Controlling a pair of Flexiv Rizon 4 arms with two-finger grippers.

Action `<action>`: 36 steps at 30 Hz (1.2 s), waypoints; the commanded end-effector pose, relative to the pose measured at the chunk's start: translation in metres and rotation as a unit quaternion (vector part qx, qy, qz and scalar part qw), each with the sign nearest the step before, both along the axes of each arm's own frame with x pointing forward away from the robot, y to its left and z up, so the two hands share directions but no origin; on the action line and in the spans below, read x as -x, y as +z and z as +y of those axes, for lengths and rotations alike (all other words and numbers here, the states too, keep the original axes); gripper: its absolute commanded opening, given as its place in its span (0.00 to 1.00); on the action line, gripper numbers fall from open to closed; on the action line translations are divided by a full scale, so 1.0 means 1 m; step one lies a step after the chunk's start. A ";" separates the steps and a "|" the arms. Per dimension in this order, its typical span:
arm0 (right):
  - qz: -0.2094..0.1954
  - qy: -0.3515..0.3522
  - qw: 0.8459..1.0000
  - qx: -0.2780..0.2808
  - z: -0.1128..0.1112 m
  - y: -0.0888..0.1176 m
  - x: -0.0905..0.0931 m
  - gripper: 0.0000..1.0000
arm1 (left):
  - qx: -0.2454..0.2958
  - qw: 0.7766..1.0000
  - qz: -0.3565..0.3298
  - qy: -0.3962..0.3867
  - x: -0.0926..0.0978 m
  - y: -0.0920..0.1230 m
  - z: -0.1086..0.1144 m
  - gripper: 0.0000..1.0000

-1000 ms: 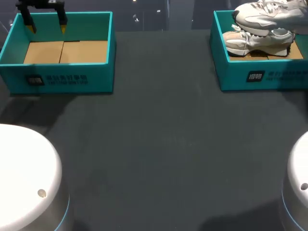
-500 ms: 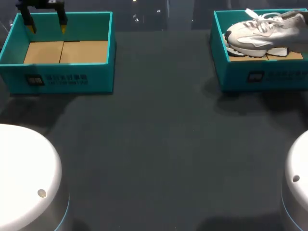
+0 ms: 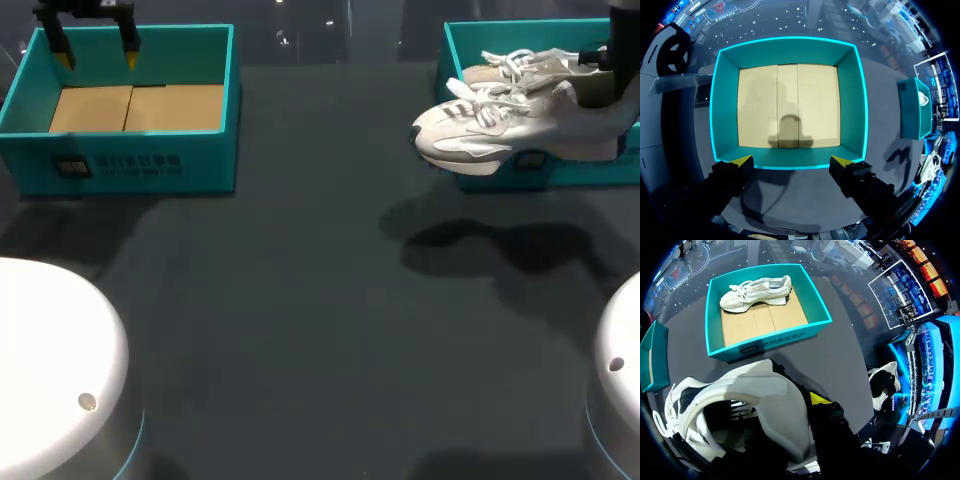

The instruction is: Take the shoe out of the shoebox, open the shoe tongue, remove and reinsert the insole, then place the shoe into the shoebox

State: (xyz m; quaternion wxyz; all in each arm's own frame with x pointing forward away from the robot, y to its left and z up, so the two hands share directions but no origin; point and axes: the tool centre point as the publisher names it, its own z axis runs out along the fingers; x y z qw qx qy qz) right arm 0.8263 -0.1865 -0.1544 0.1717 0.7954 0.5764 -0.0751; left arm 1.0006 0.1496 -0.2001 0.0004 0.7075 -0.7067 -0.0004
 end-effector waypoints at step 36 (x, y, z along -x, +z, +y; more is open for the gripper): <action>-0.003 -0.028 0.999 0.031 0.122 -0.094 0.149 0.00 | 0.000 1.000 0.000 0.000 0.000 0.000 0.000 1.00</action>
